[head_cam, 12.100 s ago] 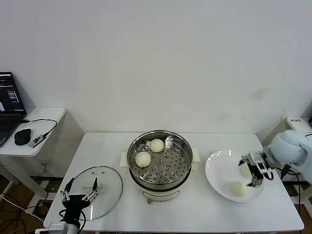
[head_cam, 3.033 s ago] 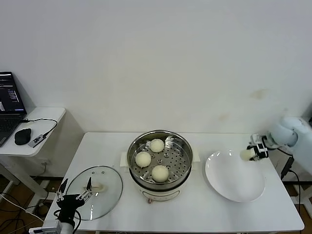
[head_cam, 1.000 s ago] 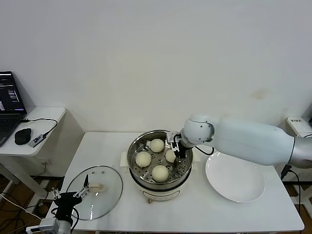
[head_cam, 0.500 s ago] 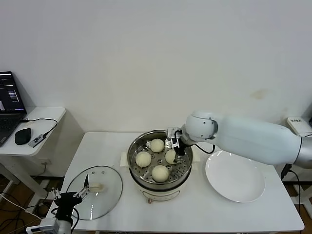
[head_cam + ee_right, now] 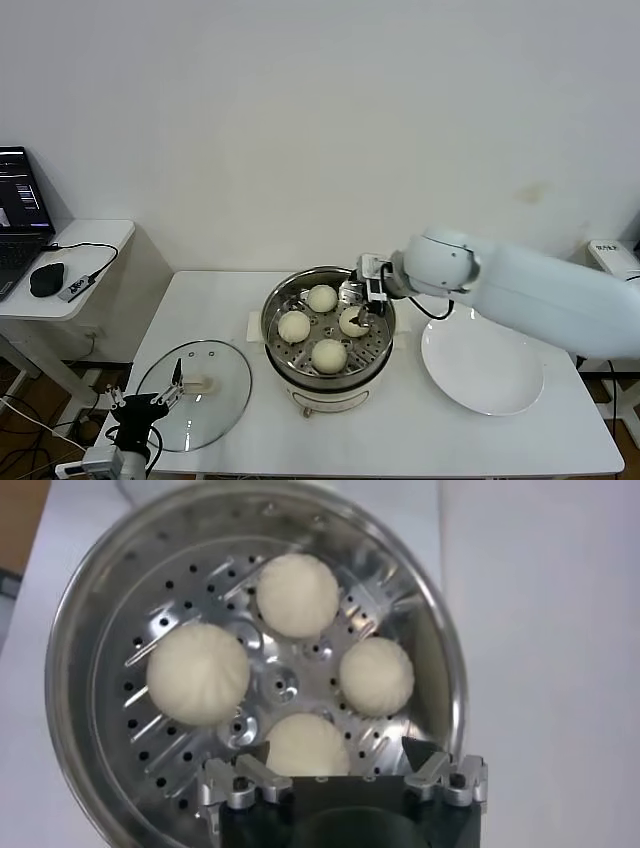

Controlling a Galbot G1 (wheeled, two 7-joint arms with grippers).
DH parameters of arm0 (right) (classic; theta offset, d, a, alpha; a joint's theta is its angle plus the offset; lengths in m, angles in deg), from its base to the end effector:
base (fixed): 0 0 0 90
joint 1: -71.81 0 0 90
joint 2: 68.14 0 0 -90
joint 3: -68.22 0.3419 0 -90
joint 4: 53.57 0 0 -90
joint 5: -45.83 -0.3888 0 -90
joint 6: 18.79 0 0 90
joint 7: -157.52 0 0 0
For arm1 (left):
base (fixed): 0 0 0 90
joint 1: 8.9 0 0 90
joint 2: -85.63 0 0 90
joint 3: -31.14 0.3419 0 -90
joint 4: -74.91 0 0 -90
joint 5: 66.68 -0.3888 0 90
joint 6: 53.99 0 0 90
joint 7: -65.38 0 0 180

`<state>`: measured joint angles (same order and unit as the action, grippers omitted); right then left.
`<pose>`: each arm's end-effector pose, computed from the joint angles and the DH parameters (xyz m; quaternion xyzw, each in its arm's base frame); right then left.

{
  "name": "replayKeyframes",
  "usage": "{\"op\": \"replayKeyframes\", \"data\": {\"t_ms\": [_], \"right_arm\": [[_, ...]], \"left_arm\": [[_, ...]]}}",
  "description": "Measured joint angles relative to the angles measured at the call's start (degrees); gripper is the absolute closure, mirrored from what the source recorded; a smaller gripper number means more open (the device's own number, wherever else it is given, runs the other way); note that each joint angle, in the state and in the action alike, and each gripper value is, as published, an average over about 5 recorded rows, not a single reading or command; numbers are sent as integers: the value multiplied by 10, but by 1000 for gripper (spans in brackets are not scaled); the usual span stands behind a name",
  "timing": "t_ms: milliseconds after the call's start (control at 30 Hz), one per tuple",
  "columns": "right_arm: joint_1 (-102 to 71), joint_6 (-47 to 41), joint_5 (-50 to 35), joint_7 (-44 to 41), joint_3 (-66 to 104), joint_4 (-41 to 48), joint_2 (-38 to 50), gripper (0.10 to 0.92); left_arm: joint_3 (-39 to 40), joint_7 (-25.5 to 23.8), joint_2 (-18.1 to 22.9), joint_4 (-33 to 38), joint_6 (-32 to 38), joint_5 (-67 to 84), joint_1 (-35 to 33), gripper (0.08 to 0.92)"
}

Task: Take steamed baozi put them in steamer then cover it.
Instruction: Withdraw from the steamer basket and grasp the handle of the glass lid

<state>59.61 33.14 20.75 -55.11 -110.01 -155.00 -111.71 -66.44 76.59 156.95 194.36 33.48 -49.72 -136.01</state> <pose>0.4507 0.0706 -0.0854 0.4774 -0.6835 0.5005 0.2332 0.1901 0.0906 -0.3050 0.0721 -0.9937 -0.0327 0.0787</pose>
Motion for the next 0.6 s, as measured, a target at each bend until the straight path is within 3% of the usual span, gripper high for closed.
{"op": "replayKeyframes", "data": {"t_ms": [333,600], "right_arm": [[-211,120,7,168,177,-51,55,203],[-466,245,52,228,422,-72,25,203]], "left_arm": [[4,-1,2,-5,0,-5,1,177],[7,-2,4,-10,5,-10,5,177]]}}
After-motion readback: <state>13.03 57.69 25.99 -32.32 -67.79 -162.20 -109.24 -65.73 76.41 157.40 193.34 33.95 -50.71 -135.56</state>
